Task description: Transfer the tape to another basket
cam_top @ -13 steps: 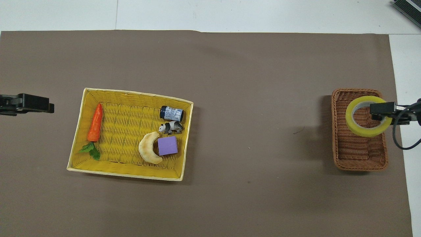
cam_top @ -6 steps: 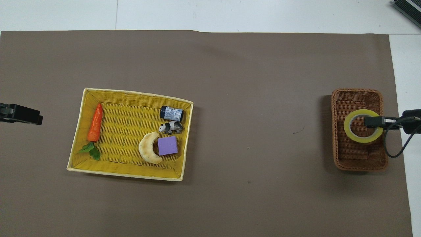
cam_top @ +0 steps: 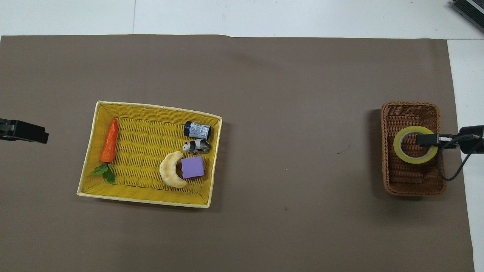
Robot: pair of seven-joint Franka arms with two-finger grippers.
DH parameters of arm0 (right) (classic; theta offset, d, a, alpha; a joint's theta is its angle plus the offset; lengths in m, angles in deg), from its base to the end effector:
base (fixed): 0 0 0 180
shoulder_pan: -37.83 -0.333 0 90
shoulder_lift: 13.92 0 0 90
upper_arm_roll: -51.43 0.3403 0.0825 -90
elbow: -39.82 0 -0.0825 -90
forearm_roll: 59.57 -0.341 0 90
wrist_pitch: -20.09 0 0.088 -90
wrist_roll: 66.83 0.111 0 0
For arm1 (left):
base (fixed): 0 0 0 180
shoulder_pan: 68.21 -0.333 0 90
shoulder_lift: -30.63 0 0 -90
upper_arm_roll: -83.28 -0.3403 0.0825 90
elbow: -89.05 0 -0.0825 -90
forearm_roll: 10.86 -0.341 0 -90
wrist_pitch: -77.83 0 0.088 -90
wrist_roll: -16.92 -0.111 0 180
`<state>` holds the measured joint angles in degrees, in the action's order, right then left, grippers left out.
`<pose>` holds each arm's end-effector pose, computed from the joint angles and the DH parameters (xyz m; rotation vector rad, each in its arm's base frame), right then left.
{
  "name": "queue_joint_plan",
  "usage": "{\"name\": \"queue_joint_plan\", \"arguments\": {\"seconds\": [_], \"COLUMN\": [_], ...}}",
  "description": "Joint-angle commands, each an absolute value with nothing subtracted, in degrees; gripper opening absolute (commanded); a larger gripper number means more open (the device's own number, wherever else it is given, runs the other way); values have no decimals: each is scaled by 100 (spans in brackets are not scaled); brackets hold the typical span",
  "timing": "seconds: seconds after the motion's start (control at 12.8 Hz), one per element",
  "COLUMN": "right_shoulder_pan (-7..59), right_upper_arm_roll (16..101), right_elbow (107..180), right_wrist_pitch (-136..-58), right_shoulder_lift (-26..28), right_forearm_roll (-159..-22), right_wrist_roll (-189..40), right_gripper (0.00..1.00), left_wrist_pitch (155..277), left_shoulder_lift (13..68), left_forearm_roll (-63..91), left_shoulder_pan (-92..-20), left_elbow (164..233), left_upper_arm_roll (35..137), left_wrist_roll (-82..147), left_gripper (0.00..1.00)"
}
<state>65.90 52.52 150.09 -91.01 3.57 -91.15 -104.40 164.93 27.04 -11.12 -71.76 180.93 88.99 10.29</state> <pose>0.5159 -0.2212 0.3663 -2.5766 0.1218 -0.0267 0.4848 -0.0197 0.6575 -3.1223 0.2393 0.0336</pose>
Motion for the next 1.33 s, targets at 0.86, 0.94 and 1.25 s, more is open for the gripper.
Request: {"name": "queue_joint_plan", "arguments": {"seconds": [0.86,0.94,1.25], "right_shoulder_pan": [5604,5428,4681], "right_upper_arm_roll": [5318,5318,5318], "right_elbow": [13668,13502,13474], "right_wrist_pitch": [-9214,-9206,-9092], "right_shoulder_lift": [94,76,-301], "right_forearm_roll": [-7007,-6612,-5800], "right_wrist_roll": [-8618,-8346,-6299], "right_gripper": [100,100,100], "left_wrist_pitch": [16458,16458,16458], "left_shoulder_lift": [2667,2667,2667], "left_forearm_roll": [-1209,-1217,-1217], "left_shoulder_pan": [-7207,-7207,-7207], "left_elbow": [18081,18081,18081], "left_upper_arm_roll": [8917,8917,8917], "left_wrist_roll": [945,945,945], "left_gripper": [100,100,100]}}
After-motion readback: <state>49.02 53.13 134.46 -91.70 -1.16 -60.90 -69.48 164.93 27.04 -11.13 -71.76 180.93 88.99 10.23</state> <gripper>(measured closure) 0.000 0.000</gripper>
